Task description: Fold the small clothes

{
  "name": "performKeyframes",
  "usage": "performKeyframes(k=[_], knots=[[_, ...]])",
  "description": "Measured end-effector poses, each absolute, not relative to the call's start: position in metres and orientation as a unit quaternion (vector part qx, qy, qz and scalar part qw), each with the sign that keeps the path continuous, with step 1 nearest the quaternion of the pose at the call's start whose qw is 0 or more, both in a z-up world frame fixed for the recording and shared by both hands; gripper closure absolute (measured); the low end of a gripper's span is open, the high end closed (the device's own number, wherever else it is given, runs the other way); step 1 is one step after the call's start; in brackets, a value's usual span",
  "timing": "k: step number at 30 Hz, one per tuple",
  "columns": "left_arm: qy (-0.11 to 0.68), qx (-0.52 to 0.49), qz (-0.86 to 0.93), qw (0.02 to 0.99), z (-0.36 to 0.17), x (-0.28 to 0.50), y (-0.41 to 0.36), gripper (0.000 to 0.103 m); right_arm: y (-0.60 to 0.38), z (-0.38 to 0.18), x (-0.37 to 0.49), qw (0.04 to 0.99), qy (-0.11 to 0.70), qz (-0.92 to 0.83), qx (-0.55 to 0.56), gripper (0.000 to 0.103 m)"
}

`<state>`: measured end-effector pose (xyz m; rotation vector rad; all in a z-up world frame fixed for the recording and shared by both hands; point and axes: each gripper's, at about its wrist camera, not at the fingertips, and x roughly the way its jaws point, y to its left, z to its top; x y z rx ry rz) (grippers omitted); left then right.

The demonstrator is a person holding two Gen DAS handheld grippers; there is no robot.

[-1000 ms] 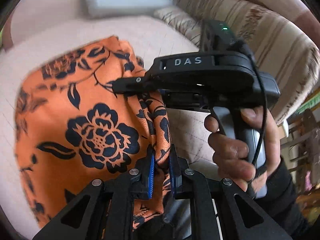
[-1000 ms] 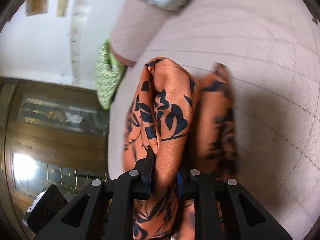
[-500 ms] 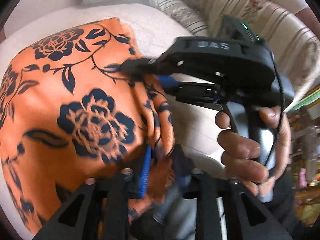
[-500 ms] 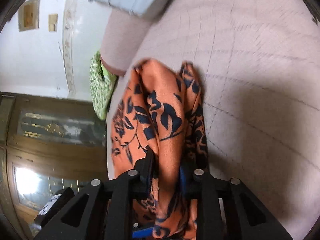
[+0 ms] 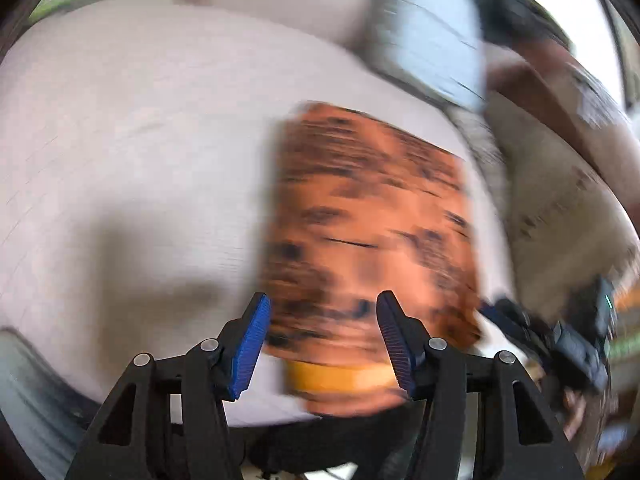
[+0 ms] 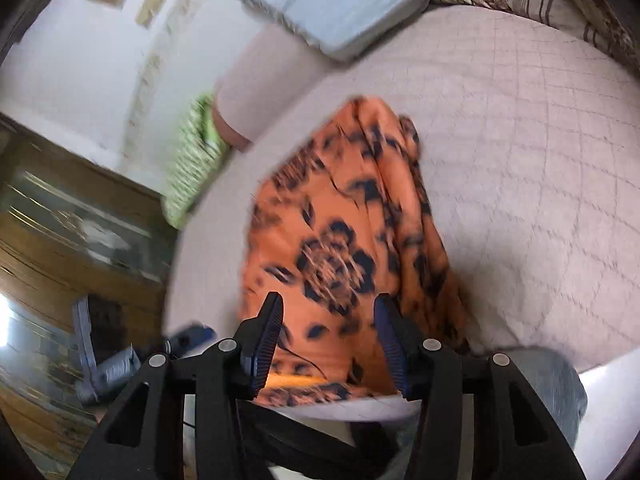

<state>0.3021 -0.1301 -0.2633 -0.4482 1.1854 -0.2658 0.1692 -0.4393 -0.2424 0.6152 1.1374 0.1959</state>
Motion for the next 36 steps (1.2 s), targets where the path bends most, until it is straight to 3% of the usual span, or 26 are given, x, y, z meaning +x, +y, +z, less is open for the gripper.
performKeyframes(k=[2,5,7,8,9,12,23,28,31,32,33,34,36], knots=[[0.560,-0.215,-0.118,0.792,-0.271,0.305,-0.119,0.049,-0.433,-0.252,0.170,0.796,0.548,0.054,0.251,0.057],[0.584,-0.235,-0.159,0.761,-0.290,0.309,-0.129,0.049,-0.437,-0.265,0.171,0.783,0.575,0.017,0.236,0.097],[0.591,-0.231,-0.183,0.751,-0.300,0.317,-0.137,0.050,-0.446,-0.264,0.166,0.778,0.572,0.015,0.257,0.097],[0.593,-0.222,-0.187,0.751,-0.303,0.316,-0.144,0.057,-0.447,-0.262,0.165,0.780,0.572,0.011,0.255,0.098],[0.593,-0.216,-0.190,0.752,-0.308,0.317,-0.150,0.076,-0.449,-0.258,0.164,0.782,0.572,0.006,0.247,0.098],[0.585,-0.200,-0.188,0.763,-0.299,0.308,-0.155,0.093,-0.447,-0.250,0.164,0.787,0.572,0.003,0.231,0.099],[0.560,-0.203,-0.212,0.775,-0.286,0.280,-0.140,0.100,-0.449,-0.242,0.155,0.798,0.559,-0.024,0.223,0.099],[0.600,-0.187,-0.190,0.754,-0.327,0.288,-0.140,0.095,-0.454,-0.278,0.167,0.766,0.604,-0.022,0.219,0.099],[0.586,-0.188,-0.196,0.763,-0.308,0.284,-0.137,0.083,-0.448,-0.256,0.159,0.786,0.577,0.011,0.224,0.092],[0.580,-0.186,-0.202,0.767,-0.299,0.281,-0.135,0.068,-0.447,-0.249,0.156,0.791,0.569,0.020,0.223,0.090],[0.570,-0.188,-0.207,0.772,-0.291,0.277,-0.131,0.057,-0.447,-0.242,0.153,0.798,0.560,0.024,0.222,0.083],[0.561,-0.190,-0.211,0.778,-0.283,0.274,-0.127,0.055,-0.448,-0.234,0.152,0.804,0.550,0.027,0.224,0.076],[0.550,-0.191,-0.224,0.781,-0.268,0.270,-0.121,0.054,-0.452,-0.222,0.151,0.816,0.528,0.042,0.233,0.047]])
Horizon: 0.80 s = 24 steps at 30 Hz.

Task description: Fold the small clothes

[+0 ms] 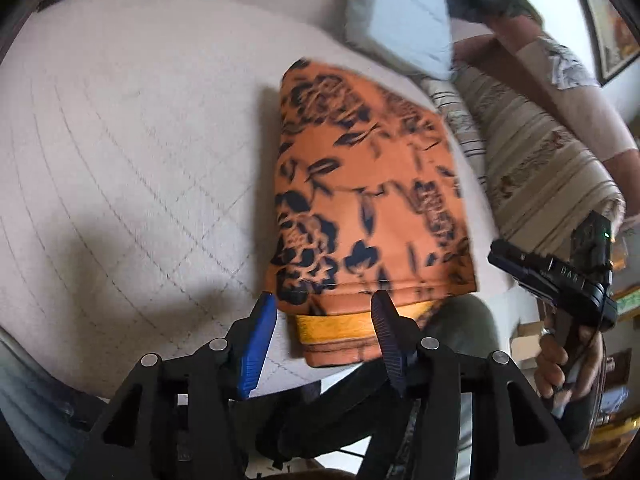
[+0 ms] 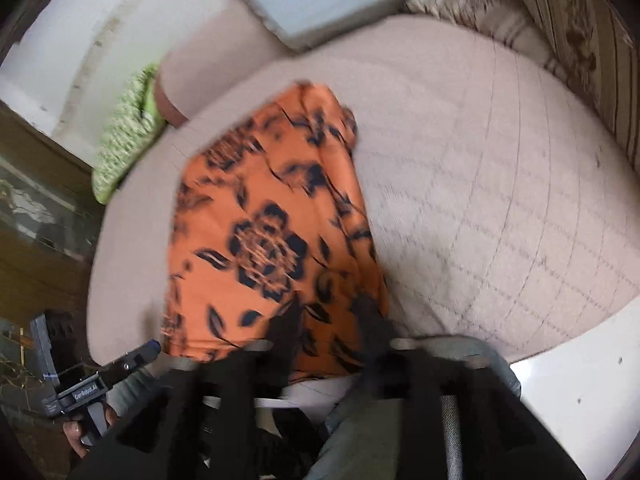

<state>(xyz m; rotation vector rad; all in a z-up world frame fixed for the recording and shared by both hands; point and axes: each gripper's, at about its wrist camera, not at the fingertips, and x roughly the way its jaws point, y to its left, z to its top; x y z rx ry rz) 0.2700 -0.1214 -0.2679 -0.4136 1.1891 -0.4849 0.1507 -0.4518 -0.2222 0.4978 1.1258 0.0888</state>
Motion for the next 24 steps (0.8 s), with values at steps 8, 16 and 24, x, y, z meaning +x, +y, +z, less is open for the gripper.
performKeyframes(k=[8,16,24], knots=[[0.564,-0.254,-0.198,0.760,-0.282,0.336,-0.117,0.045,-0.458,-0.249,0.225,0.795,0.527,0.100,0.285,0.032],[0.581,-0.321,-0.211,0.717,-0.332,0.408,-0.141,0.043,-0.471,-0.303,0.284,0.749,0.572,0.108,0.316,0.033],[0.593,-0.360,-0.194,0.694,-0.365,0.435,-0.148,0.044,-0.473,-0.330,0.285,0.734,0.566,0.107,0.360,0.064]])
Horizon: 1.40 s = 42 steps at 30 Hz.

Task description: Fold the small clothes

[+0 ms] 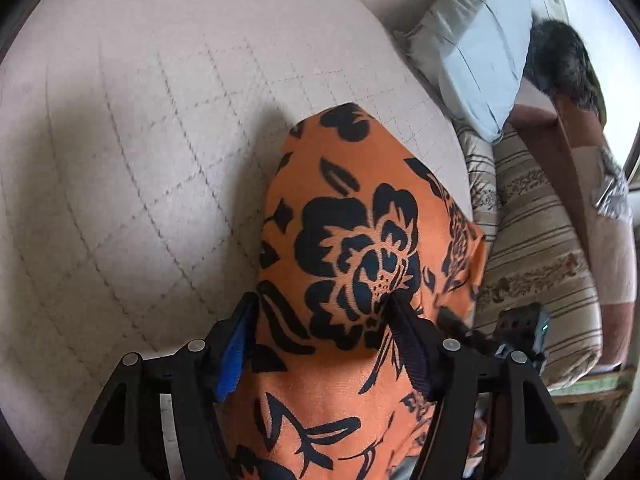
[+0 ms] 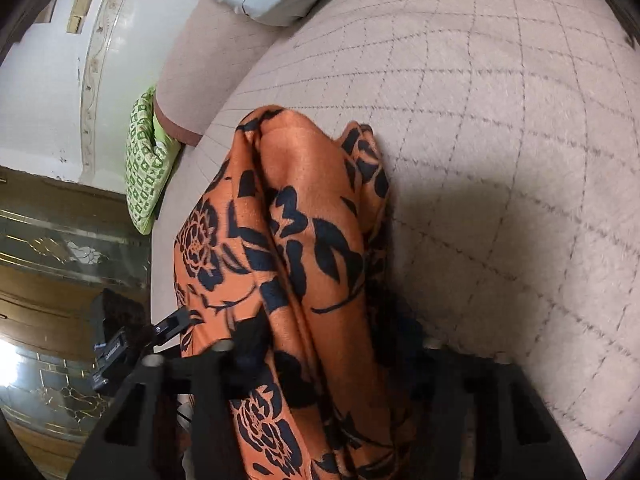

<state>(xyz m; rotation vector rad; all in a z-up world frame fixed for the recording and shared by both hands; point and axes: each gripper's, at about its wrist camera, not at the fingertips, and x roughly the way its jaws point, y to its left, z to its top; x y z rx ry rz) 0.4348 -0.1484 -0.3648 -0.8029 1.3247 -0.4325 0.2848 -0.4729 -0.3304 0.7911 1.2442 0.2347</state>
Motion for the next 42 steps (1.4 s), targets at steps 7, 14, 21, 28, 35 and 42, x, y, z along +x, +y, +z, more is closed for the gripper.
performKeyframes(k=[7,14,21,28,35,42], knots=[[0.557,-0.362,-0.222,0.713,-0.326,0.415,-0.130,0.078,-0.449,-0.296,0.282,0.743,0.552,0.106,0.363,0.079],[0.502,-0.367,-0.220,0.752,-0.254,0.392,-0.058,0.078,-0.384,-0.236,0.296,0.757,0.524,0.171,0.351,0.079],[0.489,-0.373,-0.198,0.763,-0.251,0.385,-0.036,0.078,-0.335,-0.231,0.314,0.752,0.532,0.207,0.332,0.079],[0.497,-0.385,-0.191,0.753,-0.275,0.446,-0.027,0.078,-0.344,-0.244,0.348,0.750,0.545,0.203,0.315,0.079],[0.532,-0.405,-0.148,0.729,-0.353,0.516,-0.040,0.070,-0.343,-0.310,0.406,0.742,0.576,0.176,0.296,0.078],[0.512,-0.410,-0.125,0.744,-0.358,0.490,-0.028,0.047,-0.347,-0.298,0.380,0.769,0.556,0.157,0.273,0.061]])
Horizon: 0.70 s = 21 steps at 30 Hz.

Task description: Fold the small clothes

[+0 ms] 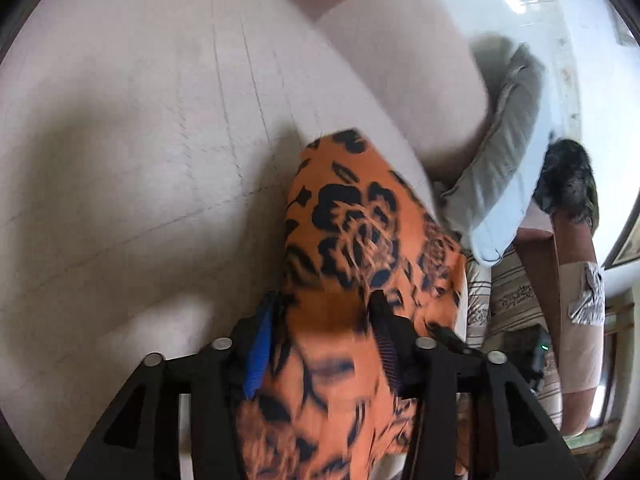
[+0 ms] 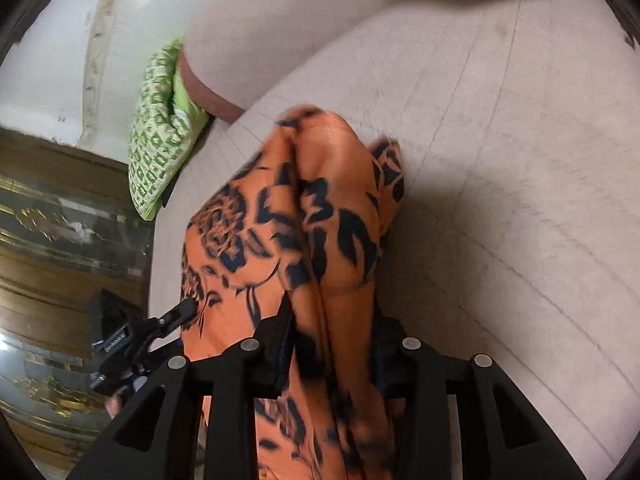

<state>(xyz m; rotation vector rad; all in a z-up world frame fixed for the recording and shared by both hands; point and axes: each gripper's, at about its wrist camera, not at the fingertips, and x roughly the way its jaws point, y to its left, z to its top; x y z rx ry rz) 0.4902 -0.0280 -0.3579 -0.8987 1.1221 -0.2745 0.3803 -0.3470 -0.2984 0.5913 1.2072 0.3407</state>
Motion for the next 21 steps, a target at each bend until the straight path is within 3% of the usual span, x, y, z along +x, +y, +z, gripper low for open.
performKeyframes(k=[2,8,10,11,12,14,18,21], knots=[[0.500,-0.394,-0.130,0.760,-0.344,0.468,-0.030,0.042,-0.346,-0.280,0.358,0.784,0.539,0.163,0.261,0.048],[0.534,-0.337,-0.119,0.767,-0.353,0.410,-0.054,0.043,-0.326,-0.298,0.305,0.781,0.570,0.138,0.216,0.048],[0.549,-0.345,-0.124,0.751,-0.364,0.406,-0.063,0.045,-0.322,-0.312,0.296,0.776,0.589,0.118,0.191,0.077],[0.548,-0.346,-0.118,0.752,-0.365,0.405,-0.065,0.055,-0.324,-0.318,0.294,0.767,0.596,0.121,0.202,0.092],[0.547,-0.342,-0.108,0.756,-0.361,0.406,-0.068,0.067,-0.328,-0.316,0.293,0.767,0.591,0.125,0.217,0.092],[0.539,-0.338,-0.114,0.763,-0.346,0.405,-0.075,0.078,-0.334,-0.305,0.288,0.776,0.578,0.126,0.217,0.093],[0.525,-0.318,-0.121,0.780,-0.336,0.390,-0.084,0.081,-0.336,-0.295,0.286,0.789,0.574,0.103,0.192,0.093],[0.542,-0.259,-0.090,0.794,-0.357,0.391,-0.095,0.077,-0.326,-0.326,0.292,0.779,0.599,0.088,0.164,0.093]])
